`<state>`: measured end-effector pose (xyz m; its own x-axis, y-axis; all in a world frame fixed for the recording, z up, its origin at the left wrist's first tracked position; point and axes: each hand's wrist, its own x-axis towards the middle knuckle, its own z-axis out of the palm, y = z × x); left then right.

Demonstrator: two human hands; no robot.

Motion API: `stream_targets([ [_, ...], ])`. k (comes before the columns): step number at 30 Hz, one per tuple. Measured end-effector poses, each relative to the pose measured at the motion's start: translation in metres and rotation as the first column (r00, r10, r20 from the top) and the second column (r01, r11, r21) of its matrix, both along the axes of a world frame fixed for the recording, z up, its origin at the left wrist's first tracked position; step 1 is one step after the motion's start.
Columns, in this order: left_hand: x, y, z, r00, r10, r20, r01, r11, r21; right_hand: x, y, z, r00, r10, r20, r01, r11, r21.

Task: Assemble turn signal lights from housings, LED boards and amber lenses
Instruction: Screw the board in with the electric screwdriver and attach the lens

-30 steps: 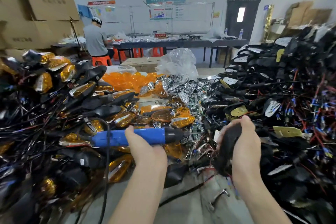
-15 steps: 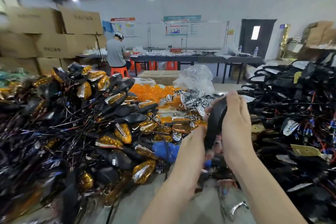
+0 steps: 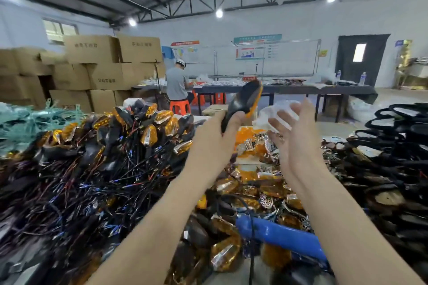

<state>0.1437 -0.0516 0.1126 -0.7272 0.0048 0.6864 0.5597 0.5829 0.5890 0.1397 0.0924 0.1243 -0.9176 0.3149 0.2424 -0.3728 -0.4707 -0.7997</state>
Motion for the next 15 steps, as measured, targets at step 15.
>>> stream_targets([
  [15,-0.130,-0.135,-0.016,0.686,0.707,0.171,-0.569,0.668,-0.480,-0.042,0.058,-0.095,0.957,-0.190,0.218,0.156,0.974,0.164],
])
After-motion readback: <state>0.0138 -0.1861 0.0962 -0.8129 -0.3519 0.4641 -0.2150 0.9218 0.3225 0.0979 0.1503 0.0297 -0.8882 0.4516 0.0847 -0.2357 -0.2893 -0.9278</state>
